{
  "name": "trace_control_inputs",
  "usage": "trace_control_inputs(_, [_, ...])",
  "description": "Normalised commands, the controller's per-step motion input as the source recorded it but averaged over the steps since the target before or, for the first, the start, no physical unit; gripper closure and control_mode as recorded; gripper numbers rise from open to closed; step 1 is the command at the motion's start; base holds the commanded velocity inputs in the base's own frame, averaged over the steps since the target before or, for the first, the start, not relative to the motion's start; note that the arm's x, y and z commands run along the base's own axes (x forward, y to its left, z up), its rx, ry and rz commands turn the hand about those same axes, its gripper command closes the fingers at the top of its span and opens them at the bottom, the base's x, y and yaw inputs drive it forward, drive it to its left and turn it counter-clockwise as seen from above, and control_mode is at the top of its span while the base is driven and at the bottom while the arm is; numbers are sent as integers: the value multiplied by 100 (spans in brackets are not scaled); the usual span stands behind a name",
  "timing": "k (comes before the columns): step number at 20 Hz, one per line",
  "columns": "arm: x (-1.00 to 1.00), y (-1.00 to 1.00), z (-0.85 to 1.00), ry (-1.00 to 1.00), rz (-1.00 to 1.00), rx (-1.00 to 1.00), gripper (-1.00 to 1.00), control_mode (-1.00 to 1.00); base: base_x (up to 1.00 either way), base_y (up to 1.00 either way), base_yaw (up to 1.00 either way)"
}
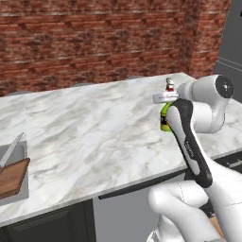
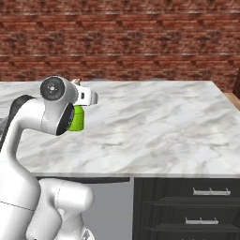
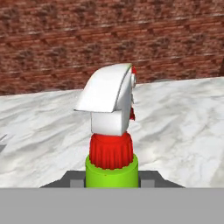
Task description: Move the cutting board and knife to the sink. Then move spray from the cabinet to the counter.
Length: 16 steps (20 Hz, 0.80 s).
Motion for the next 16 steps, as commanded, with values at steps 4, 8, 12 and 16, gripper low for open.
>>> trace_control_inputs(4, [60,-13,-48,0,-9,-1,100,-100,0,0,0])
trace_control_inputs(8, [30,-31,-56,-6,4,0,100,-100,0,0,0])
trace_control_inputs(12, [9,-56,-40,-2,31,0,100,-100,0,0,0])
trace_control_inputs(16, [0,-43,-36,0,34,0,100,-100,0,0,0])
